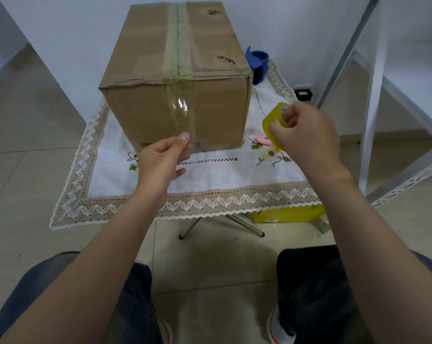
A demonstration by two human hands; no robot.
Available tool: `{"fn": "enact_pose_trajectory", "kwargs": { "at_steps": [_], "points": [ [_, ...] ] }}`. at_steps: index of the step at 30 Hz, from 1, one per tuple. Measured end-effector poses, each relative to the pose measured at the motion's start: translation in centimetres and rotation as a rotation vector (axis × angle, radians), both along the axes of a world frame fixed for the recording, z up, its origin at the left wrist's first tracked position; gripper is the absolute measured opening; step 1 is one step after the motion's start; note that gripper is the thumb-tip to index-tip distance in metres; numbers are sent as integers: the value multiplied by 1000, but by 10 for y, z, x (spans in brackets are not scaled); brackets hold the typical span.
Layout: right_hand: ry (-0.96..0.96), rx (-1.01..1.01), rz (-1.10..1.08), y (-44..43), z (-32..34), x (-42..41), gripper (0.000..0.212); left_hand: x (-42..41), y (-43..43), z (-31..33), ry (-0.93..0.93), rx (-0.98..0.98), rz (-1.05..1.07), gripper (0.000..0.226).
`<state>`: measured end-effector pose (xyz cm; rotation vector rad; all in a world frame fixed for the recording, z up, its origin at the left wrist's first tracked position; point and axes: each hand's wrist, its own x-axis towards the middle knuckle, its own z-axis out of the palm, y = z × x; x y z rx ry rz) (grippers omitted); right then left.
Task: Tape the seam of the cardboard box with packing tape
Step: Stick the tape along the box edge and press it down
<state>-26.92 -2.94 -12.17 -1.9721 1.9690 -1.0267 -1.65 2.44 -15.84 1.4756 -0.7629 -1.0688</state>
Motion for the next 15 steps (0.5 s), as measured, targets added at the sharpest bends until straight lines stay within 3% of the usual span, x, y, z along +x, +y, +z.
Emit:
{"fn": "enact_pose_trajectory", "kwargs": {
  "at_steps": [5,12,15],
  "points": [
    [123,15,-93,-8,-13,-17,20,-3,-3,-5,87,22,1,27],
    [268,105,-159,-8,-29,-20,31,-9,-2,-4,165,-8,-7,9],
    [353,183,-132,-9,-41,-16,36,-13,-1,-6,135,-50,19,14]
  ]
}}
